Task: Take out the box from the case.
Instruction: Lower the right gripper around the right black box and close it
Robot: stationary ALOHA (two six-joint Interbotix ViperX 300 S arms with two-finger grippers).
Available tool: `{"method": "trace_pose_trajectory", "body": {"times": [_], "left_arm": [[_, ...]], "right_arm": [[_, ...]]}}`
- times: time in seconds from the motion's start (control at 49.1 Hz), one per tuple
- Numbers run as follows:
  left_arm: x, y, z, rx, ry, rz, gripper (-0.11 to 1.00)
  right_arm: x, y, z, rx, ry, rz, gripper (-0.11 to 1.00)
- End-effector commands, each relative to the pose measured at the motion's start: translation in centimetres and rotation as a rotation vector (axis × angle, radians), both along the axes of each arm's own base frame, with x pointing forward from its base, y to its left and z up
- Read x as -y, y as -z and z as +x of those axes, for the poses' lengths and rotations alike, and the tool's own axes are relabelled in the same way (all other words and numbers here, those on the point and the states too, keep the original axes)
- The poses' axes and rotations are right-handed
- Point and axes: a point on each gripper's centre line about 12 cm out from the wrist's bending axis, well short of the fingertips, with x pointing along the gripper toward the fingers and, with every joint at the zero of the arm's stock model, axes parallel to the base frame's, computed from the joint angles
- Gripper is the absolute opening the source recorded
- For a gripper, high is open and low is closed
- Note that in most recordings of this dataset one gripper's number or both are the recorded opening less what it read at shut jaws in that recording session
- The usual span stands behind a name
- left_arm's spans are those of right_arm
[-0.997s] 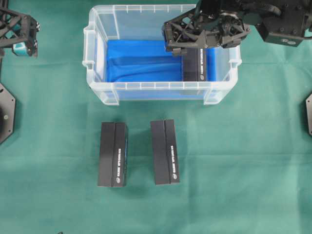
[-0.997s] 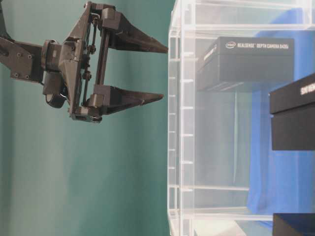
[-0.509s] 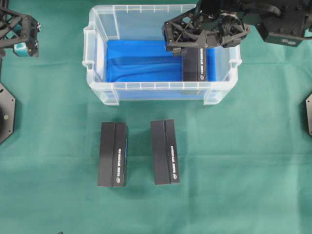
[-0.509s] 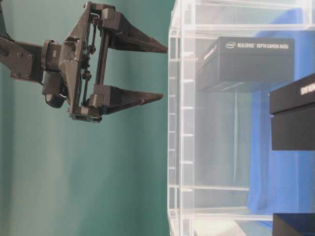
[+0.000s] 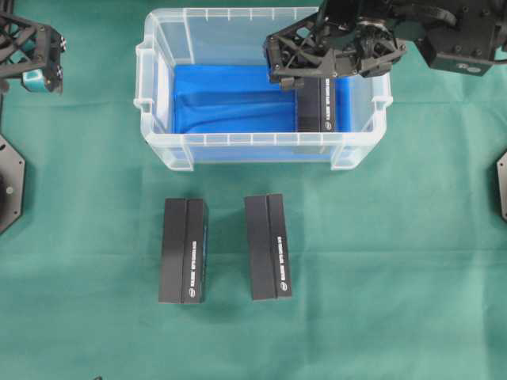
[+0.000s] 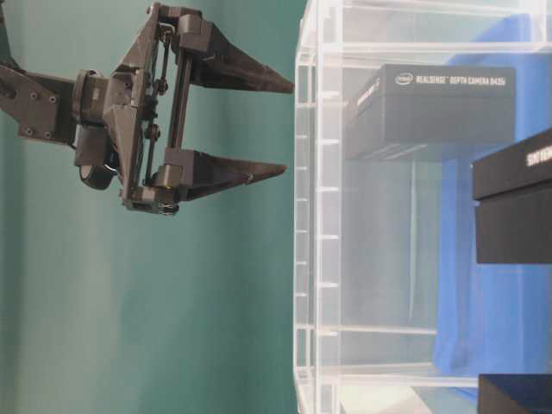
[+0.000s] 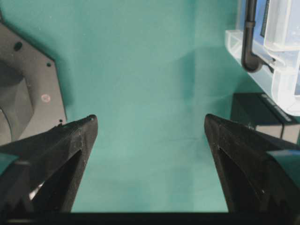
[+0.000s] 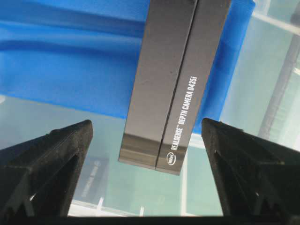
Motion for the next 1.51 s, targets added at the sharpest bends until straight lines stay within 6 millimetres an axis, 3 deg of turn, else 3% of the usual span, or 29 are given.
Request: {"method": "trace_pose_trajectory", "body": {"times": [0.0, 1.018, 1.486], "left_arm": [[0.0, -0.8, 0.2, 0.028, 0.001, 0.013, 0.99], [-0.1, -0.8, 0.2, 0.032, 0.002, 0.015, 0.99], [0.0, -0.8, 0.2, 0.032, 0.002, 0.015, 0.99]], "right_arm": [[-0.1, -1.2, 0.0, 0.031, -0.006, -0.012, 0.91], [-0.1, -0.7, -0.3, 0.004, -0.006, -0.009, 0.91], [0.0, 1.4, -0.5, -0.001, -0.014, -0.025, 0.92]]}}
